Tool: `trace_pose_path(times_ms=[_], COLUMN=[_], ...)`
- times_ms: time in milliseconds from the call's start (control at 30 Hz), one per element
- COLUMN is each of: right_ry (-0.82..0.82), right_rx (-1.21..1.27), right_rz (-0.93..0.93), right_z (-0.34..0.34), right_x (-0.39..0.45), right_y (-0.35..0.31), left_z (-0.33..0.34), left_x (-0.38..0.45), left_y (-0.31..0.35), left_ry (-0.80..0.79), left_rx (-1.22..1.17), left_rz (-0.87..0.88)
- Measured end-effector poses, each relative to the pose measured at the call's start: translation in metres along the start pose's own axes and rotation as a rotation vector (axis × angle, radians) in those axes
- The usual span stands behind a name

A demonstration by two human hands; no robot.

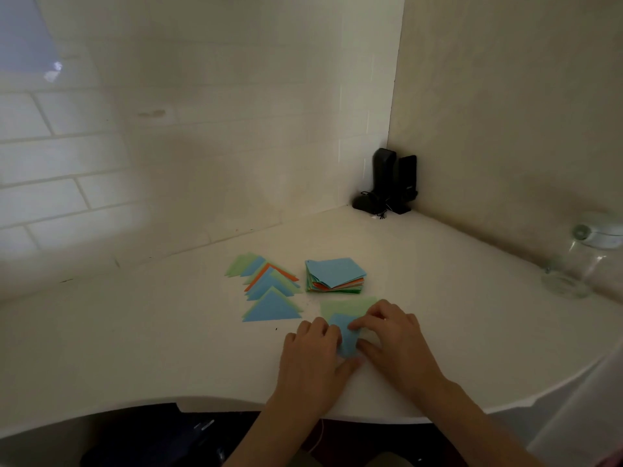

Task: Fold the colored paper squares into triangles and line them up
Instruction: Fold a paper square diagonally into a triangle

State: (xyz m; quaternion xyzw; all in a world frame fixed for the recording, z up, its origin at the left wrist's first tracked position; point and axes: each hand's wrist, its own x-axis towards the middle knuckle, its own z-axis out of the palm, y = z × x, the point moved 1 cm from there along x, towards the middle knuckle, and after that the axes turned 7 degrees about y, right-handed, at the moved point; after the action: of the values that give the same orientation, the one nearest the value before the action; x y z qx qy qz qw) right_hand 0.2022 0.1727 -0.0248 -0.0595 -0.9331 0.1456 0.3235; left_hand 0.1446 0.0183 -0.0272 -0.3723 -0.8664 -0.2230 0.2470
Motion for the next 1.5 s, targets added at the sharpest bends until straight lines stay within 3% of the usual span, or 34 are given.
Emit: trace_pose_path(times_ms=[300,567,667,833,1067,1500], right_ry=[0.015,-0.081,-0.113,0.021,-0.036,-0.193], right_rx=[-0.02,0.309,0.263,0.231,0.022,0.284], right_rz=[-0.157,0.05,0.074,0.237,0.272,0.416], right_z=[-0.002,0.014,0.016,0.023,0.028,0.017], right_x=[0.011,-0.003,-0.003,0.0,0.002,0.011], right_y=[-0.015,0.004,-0.001,-0.012,-0.025,-0.014], left_z=[-0.006,-0.015,-0.013,-0.007,0.001,-0.004], left_x=[-0.003,-0.005,-0.004,-0.006,-0.004,-0.008], left_y=[-0.008,-0.046,-0.054,-0.05,-0.035,-0.061], left_ry=[0.091,0.109,0.057,0.049,0.108,0.027], left_rx=[0.072,-0.021,-0.079,-0.157,-0.009,-0.272], left_rz=[0.008,-0.038,-0.098,-0.256,-0.306,-0.363])
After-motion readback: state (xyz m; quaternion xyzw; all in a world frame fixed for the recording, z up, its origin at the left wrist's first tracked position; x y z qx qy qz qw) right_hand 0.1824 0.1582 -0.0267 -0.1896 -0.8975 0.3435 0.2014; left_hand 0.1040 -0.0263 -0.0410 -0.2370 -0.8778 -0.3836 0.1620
